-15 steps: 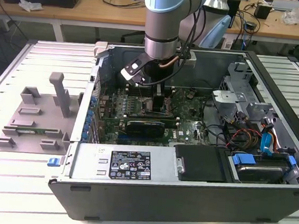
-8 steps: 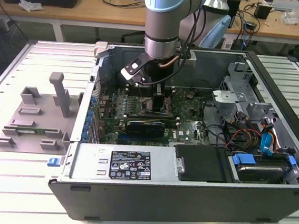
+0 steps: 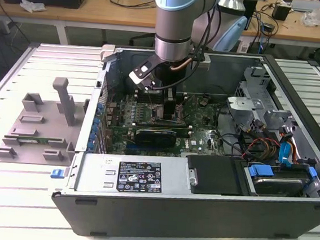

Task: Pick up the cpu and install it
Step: 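Place the cpu into insertion slot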

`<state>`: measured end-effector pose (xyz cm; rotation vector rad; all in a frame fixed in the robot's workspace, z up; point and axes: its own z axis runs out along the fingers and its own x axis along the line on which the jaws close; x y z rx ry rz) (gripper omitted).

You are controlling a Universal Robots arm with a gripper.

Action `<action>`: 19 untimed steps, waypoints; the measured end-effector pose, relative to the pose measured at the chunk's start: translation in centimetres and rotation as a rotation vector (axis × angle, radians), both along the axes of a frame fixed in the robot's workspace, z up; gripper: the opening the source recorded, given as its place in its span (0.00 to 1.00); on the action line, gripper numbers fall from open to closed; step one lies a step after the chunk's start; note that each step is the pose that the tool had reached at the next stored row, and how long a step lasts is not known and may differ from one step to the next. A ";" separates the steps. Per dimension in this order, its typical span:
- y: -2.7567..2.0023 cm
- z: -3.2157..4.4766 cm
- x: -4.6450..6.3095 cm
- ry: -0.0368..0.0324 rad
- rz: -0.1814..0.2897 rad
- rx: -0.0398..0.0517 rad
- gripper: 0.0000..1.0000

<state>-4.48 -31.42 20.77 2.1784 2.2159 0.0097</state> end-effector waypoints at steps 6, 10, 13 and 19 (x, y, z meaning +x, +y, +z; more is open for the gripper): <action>0.05 1.87 0.0 -0.0001 0.000 -0.0016 0.61; 0.07 2.60 0.0 0.0000 0.000 -0.0034 0.61; 0.08 2.96 0.0 -0.0001 0.000 -0.0055 0.61; 0.08 2.97 0.0 -0.0001 0.000 -0.0060 0.60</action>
